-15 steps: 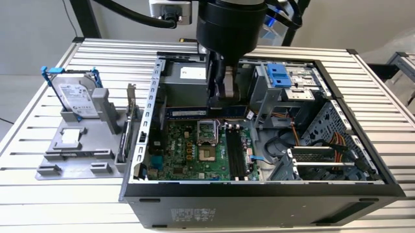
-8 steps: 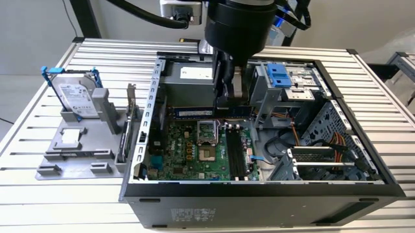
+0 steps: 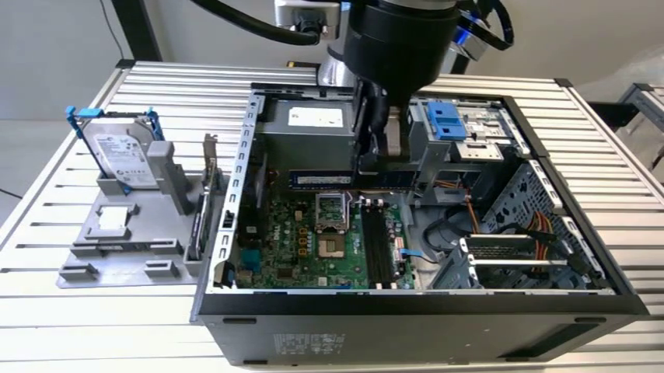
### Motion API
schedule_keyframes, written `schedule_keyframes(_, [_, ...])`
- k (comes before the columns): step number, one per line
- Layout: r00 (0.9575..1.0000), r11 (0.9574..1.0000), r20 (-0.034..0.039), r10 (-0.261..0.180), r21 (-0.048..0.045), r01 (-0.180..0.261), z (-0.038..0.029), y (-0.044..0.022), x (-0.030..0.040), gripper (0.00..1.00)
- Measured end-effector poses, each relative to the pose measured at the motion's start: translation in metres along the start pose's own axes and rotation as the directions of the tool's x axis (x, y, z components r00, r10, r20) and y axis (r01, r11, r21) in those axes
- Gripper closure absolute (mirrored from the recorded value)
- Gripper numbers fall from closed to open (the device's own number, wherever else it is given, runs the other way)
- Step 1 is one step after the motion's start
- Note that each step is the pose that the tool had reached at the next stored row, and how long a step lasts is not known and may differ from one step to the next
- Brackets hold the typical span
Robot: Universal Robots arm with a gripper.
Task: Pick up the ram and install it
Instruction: 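Pick up the ram and move it above insertion slot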
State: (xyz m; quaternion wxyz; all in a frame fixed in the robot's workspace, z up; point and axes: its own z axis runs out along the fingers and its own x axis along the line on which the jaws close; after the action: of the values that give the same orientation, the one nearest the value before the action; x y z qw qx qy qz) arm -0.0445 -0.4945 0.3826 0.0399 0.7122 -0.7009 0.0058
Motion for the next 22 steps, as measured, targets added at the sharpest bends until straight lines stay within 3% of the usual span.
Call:
schedule_keyframes(6, [0.9999,0.9999,0.0006,0.011,-0.0007,-0.011,-0.0004,-0.0083,-0.0004,1.0])
schedule_keyframes(22, [0.9999,0.9999,0.0006,0.011,-0.0007,-0.011,-0.001,-0.022,-0.0002,1.0])
